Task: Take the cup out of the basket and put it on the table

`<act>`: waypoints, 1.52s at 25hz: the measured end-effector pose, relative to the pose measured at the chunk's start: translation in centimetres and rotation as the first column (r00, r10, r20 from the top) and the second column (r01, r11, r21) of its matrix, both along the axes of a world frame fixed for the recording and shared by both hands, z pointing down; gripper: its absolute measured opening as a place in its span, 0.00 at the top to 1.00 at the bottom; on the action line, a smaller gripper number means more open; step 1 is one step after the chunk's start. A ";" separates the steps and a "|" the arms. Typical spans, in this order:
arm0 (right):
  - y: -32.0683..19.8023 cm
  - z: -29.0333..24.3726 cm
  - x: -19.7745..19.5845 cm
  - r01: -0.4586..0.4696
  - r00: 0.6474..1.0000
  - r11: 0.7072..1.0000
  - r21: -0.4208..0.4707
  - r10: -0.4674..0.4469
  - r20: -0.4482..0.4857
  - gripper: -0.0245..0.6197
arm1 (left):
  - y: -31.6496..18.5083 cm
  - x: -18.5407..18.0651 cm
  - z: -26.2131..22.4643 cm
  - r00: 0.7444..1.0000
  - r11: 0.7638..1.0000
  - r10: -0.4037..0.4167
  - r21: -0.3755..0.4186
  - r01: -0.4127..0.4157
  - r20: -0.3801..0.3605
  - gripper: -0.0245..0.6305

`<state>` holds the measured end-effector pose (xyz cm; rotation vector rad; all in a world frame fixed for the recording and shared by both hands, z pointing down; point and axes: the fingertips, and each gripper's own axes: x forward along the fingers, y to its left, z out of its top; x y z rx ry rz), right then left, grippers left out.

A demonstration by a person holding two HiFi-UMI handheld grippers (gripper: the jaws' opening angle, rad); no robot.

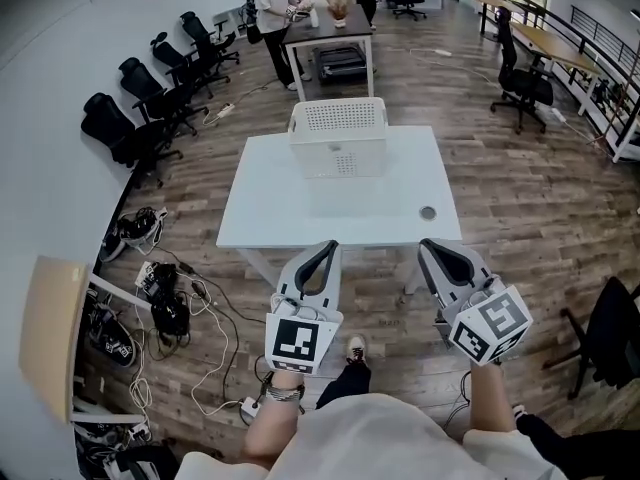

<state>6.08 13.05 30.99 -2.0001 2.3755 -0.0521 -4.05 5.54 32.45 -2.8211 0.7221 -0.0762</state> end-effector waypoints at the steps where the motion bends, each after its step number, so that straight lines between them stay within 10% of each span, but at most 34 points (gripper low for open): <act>1: -1.3 0.0 0.4 0.000 1.000 1.000 -0.003 0.000 0.001 0.94 | -1.3 0.4 0.0 1.000 1.000 0.000 -0.001 0.000 -0.003 0.96; 38: -30.2 2.7 7.7 0.141 0.987 0.979 -0.148 -0.152 -0.061 0.93 | -26.7 6.1 3.2 0.999 0.996 -0.023 -0.082 0.027 0.040 0.96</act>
